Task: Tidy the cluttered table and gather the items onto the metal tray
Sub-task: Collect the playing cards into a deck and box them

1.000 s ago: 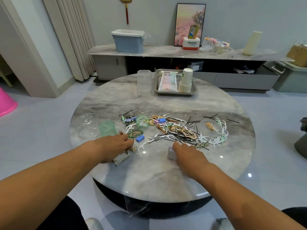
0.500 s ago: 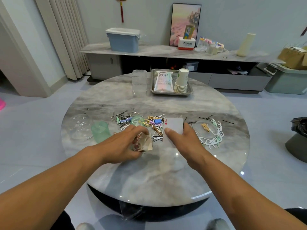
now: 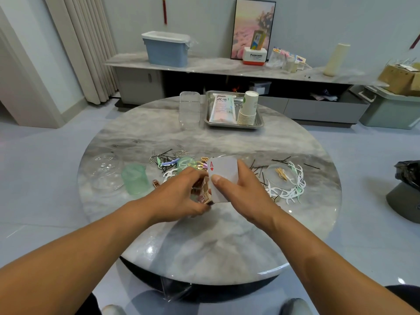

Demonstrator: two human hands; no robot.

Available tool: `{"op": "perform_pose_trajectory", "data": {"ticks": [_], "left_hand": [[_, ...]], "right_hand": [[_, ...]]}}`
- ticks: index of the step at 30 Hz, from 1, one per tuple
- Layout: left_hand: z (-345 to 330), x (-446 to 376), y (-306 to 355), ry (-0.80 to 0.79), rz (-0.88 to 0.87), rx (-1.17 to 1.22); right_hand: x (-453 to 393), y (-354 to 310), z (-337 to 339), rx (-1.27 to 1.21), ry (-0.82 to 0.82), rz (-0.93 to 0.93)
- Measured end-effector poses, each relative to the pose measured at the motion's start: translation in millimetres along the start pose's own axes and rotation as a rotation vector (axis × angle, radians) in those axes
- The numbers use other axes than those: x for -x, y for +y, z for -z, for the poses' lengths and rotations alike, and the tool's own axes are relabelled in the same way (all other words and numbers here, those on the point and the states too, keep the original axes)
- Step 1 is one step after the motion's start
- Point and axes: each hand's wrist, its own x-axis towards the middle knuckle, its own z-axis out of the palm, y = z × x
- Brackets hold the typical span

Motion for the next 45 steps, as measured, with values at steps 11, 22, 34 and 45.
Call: {"op": "perform_pose_trajectory", "data": {"ticks": [11, 22, 34, 45], "left_hand": [[-4.2, -6.7, 0.7, 0.001, 0.250, 0.473], [0.9, -0.6, 10.7, 0.095, -0.037, -0.119], [7.1, -1.2, 10.4, 0.007, -0.090, 0.013], [14.6, 0.2, 12.6, -0.012, 0.247, 0.494]], "right_hand": [[-3.5, 3.4, 4.6, -0.228, 0.099, 0.030], [-4.4, -3.5, 22.6, 0.036, -0.131, 0.025], [1.4, -4.3, 21.7, 0.107, -0.227, 0.041], [0.0, -3.3, 20.1, -0.183, -0.051, 0.001]]}}
